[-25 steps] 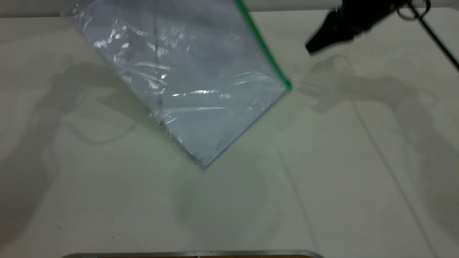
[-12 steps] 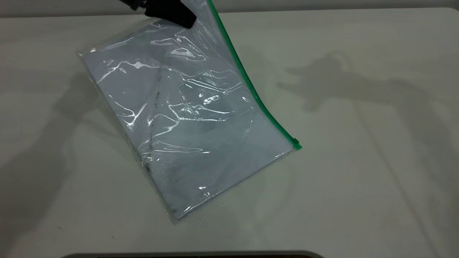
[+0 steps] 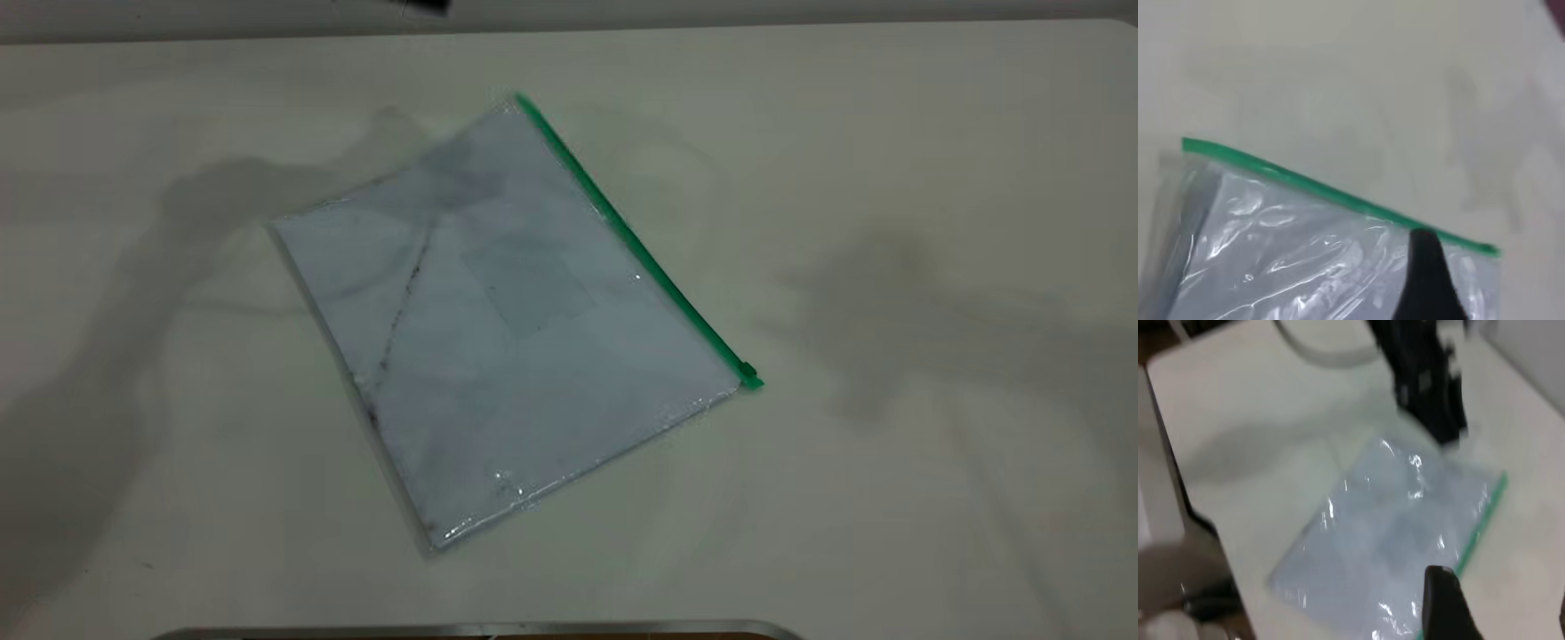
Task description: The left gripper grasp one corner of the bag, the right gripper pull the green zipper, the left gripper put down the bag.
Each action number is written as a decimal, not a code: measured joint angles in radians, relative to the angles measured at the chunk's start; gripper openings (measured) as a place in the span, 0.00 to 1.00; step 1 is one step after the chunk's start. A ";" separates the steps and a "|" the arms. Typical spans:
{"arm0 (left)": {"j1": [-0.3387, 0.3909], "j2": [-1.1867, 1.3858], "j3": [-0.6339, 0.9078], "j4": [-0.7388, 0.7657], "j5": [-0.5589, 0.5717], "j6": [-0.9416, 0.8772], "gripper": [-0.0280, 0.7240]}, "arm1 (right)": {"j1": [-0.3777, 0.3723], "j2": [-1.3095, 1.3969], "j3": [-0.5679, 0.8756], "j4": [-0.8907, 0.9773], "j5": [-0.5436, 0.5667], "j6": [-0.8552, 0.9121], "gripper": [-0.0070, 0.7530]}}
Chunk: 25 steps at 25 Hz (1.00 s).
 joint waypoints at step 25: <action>0.051 -1.013 0.025 0.569 0.131 -0.607 0.70 | 0.000 -0.793 0.639 -0.613 0.020 0.759 0.52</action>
